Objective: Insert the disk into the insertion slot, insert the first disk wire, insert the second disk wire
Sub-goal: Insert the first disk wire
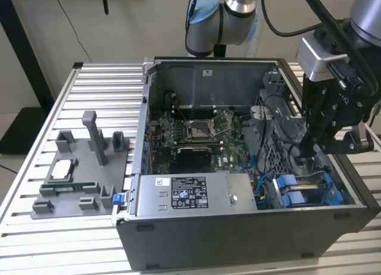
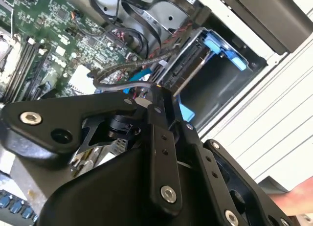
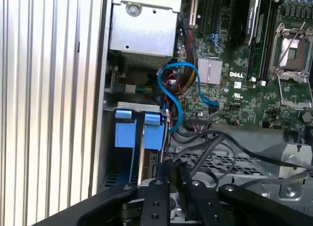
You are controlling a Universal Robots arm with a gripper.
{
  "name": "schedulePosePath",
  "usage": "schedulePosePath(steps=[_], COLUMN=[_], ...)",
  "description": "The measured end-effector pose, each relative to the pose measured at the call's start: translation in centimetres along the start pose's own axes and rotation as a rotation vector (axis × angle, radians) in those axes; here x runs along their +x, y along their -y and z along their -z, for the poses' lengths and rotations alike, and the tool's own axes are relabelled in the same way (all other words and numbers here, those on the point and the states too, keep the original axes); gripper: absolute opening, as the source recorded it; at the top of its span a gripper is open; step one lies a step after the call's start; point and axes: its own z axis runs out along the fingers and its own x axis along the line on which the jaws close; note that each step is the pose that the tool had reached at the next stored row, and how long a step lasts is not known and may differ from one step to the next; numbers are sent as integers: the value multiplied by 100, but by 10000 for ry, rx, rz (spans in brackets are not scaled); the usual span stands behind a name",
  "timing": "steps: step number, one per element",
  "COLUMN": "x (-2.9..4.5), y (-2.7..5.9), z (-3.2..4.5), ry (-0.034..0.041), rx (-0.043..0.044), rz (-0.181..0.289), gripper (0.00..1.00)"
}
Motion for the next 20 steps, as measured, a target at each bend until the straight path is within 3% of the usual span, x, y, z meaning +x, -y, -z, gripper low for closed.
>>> schedulePosePath(steps=[8,17,20], x=[41,78,84], y=[50,239,252], z=[-105,-246,-295], ry=[-10,-15,-18], rx=[3,45,77], rz=[-5,-12,-11], gripper=[0,0,0])
